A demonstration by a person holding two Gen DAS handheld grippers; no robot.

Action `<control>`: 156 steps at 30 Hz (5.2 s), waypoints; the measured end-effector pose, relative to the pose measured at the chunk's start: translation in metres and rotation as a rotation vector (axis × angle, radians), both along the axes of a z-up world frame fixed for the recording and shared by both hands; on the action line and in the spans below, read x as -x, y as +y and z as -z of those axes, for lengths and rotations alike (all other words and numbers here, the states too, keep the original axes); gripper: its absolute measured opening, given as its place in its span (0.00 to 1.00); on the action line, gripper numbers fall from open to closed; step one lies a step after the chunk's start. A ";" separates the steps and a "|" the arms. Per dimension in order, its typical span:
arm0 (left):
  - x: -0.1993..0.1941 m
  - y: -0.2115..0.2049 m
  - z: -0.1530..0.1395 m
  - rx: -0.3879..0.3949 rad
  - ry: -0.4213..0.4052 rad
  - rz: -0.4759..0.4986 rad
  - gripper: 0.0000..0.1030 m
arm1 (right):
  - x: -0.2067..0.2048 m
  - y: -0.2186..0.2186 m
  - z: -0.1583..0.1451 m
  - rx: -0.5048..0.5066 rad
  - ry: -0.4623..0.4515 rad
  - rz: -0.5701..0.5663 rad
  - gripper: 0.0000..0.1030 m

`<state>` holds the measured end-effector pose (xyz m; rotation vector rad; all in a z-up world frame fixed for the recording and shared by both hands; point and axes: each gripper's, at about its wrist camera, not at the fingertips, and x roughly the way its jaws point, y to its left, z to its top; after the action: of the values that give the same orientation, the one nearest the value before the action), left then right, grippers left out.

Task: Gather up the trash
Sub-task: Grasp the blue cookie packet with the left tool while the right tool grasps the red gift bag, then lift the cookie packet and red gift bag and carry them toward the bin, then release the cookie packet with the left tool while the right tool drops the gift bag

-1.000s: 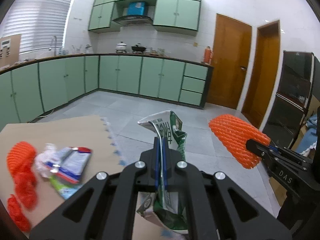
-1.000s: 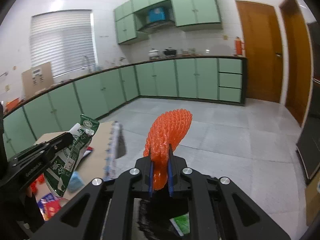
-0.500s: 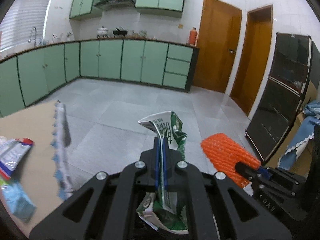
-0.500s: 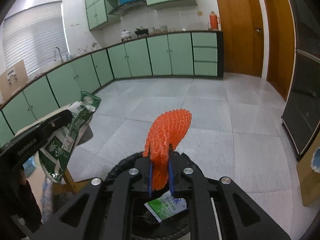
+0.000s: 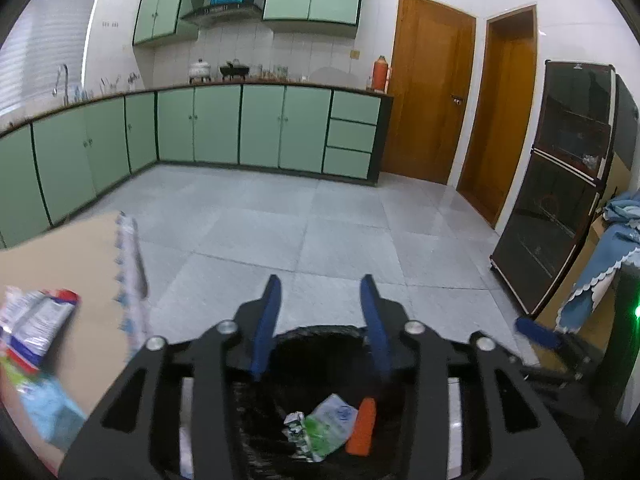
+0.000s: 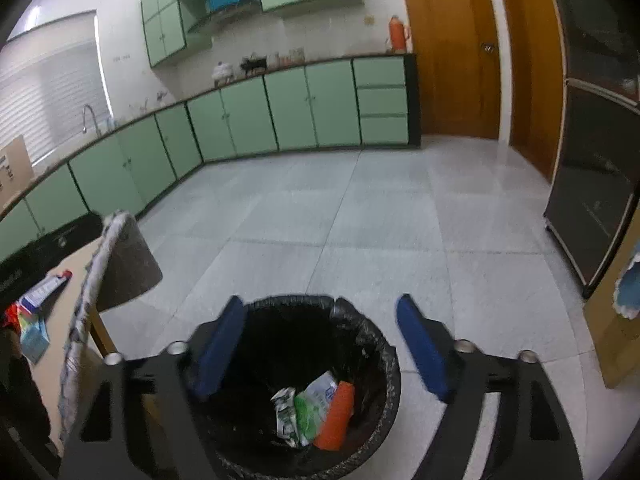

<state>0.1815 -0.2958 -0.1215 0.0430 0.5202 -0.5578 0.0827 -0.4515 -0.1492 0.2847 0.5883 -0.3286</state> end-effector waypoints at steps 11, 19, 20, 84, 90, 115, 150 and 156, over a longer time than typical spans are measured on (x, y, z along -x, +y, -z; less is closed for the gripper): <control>0.053 0.140 -0.015 -0.032 -0.018 -0.165 0.45 | 0.026 0.115 -0.052 0.061 -0.146 -0.170 0.88; 0.075 0.239 -0.006 -0.060 0.010 -0.353 0.43 | 0.029 0.219 -0.052 0.021 -0.183 -0.383 0.87; 0.078 0.249 -0.005 -0.062 0.015 -0.372 0.43 | 0.029 0.227 -0.050 0.018 -0.183 -0.400 0.87; 0.101 0.239 0.046 -0.080 0.149 -0.346 0.00 | 0.010 0.247 -0.039 -0.001 -0.105 -0.487 0.44; 0.096 0.234 0.046 -0.078 0.195 -0.313 0.11 | 0.011 0.243 -0.042 0.000 -0.113 -0.476 0.44; 0.097 0.226 0.043 -0.079 0.142 -0.337 0.00 | 0.011 0.231 -0.042 0.011 -0.117 -0.441 0.44; 0.039 0.089 -0.044 0.008 -0.071 -0.116 0.00 | 0.028 0.124 -0.091 0.101 -0.207 -0.175 0.44; 0.024 0.044 -0.033 0.001 -0.062 -0.075 0.00 | 0.021 0.089 -0.079 0.097 -0.184 -0.120 0.44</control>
<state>0.1576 -0.2515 -0.0883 0.0400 0.4589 -0.4823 0.0614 -0.3622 -0.0701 0.1834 0.4046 -0.2114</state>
